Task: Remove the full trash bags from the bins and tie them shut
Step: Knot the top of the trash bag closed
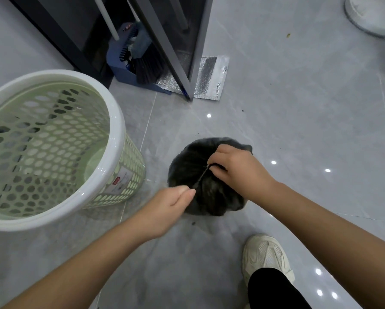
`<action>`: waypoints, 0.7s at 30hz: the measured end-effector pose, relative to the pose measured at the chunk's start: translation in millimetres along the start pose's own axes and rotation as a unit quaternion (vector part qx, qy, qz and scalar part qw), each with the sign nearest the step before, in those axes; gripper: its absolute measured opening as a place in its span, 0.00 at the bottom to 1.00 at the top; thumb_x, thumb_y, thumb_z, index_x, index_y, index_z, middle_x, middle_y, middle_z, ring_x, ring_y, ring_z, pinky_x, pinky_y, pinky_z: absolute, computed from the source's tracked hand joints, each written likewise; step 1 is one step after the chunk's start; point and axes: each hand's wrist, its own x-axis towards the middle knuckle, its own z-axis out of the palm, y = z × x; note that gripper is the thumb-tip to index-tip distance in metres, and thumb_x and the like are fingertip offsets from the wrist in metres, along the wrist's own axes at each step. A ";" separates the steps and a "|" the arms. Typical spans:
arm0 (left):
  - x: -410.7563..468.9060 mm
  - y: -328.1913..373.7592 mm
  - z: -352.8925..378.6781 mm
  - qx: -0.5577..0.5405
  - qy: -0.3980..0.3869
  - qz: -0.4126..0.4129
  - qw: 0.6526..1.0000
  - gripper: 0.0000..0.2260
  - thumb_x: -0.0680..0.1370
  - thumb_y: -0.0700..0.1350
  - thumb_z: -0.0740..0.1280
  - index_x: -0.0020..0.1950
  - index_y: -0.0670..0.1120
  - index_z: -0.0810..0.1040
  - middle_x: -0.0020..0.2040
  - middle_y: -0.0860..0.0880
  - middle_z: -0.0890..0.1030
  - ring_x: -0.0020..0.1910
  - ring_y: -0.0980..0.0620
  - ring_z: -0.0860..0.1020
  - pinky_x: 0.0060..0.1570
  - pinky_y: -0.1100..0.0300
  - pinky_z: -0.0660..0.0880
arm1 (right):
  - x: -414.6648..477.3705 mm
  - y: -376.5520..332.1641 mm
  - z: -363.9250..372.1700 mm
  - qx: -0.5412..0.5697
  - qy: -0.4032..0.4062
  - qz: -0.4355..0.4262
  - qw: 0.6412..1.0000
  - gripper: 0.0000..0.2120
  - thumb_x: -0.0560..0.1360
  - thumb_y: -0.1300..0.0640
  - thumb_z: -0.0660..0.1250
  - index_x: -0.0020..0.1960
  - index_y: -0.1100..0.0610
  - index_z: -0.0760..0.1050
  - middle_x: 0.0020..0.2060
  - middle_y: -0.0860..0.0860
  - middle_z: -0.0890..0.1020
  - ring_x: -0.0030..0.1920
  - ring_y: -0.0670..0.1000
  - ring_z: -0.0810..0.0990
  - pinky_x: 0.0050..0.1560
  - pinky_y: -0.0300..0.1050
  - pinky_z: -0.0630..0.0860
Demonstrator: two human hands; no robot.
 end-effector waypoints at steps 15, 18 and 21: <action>21.9 6.5 71.5 0.224 0.050 0.000 0.973 0.16 0.82 0.52 0.52 0.46 0.44 0.74 0.42 0.42 0.80 0.42 0.40 0.78 0.38 0.51 0.71 | 8.4 -18.2 -11.2 0.494 -0.086 0.419 0.757 0.06 0.78 0.63 0.62 0.46 0.59 0.78 0.32 0.53 0.83 0.28 0.46 0.81 0.26 0.36 0.77; 19.9 0.4 67.9 0.210 0.005 0.003 0.978 0.17 0.81 0.54 0.52 0.45 0.45 0.75 0.43 0.43 0.81 0.44 0.41 0.78 0.39 0.52 0.72 | 7.6 -17.1 -16.8 0.434 -0.129 0.396 0.799 0.08 0.78 0.65 0.61 0.46 0.60 0.78 0.31 0.54 0.81 0.30 0.49 0.83 0.31 0.39 0.81; 11.9 -6.5 52.8 0.174 -0.030 -0.004 0.984 0.19 0.78 0.57 0.53 0.43 0.47 0.77 0.40 0.49 0.82 0.42 0.47 0.79 0.43 0.50 0.76 | 6.3 -18.1 -28.6 0.239 -0.165 0.314 0.904 0.10 0.76 0.65 0.61 0.44 0.56 0.80 0.32 0.52 0.82 0.30 0.47 0.83 0.33 0.38 0.80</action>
